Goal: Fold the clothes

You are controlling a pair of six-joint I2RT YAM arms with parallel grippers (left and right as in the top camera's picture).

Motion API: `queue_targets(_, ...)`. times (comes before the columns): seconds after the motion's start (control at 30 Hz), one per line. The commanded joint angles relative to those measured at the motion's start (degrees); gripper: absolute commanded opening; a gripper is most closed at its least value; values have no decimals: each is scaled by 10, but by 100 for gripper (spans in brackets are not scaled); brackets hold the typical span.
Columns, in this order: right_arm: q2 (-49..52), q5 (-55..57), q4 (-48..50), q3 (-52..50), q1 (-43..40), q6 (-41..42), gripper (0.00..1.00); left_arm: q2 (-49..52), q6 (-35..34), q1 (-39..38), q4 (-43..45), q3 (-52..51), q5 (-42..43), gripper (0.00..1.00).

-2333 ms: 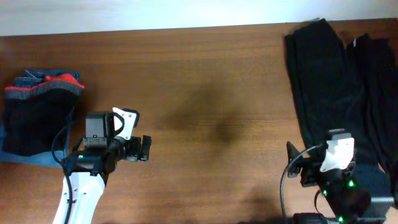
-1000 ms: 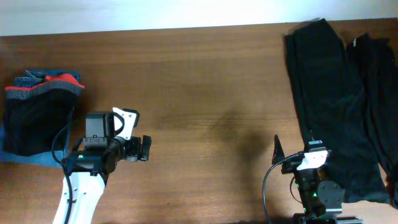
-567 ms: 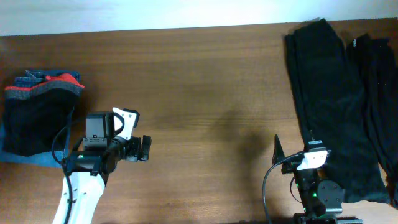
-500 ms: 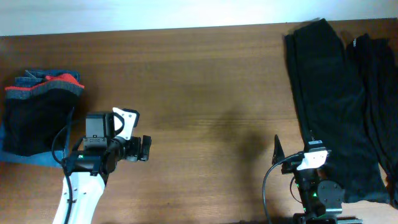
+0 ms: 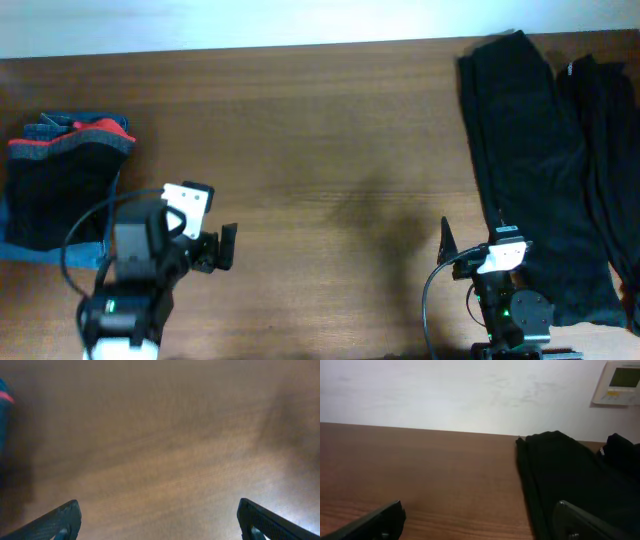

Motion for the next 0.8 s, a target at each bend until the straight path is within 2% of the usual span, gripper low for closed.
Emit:
queue_targets(0.0, -2, 5, -4, -3, 3, 1, 99, -104, 0, 2, 19, -38, -8, 99)
queue_targets(0.07, -2, 5, -4, -3, 3, 1, 99, -163, -1, 2, 49, -81, -7, 99)
queue_targets(0.23, -2, 5, -4, -3, 3, 1, 99, -293, -2, 2, 226, -237, 0, 99)
queue_targets(0.33, -2, 5, -4, -3, 3, 1, 99, -340, -19, 2, 340, -322, 3, 99)
queue_targets(0.5, -2, 5, -4, -3, 3, 1, 99, -377, -20, 2, 468, -412, -1, 99)
queue_targets(0.57, -2, 5, -4, -3, 3, 1, 99, -396, -20, 2, 494, -433, -5, 99)
queue_targets(0.67, -2, 5, -4, -3, 3, 1, 99, -424, -14, 5, 486, -432, -32, 99)
queue_targets(0.77, -2, 5, -4, -3, 3, 1, 99, -480, -13, 5, 469, -432, -99, 99)
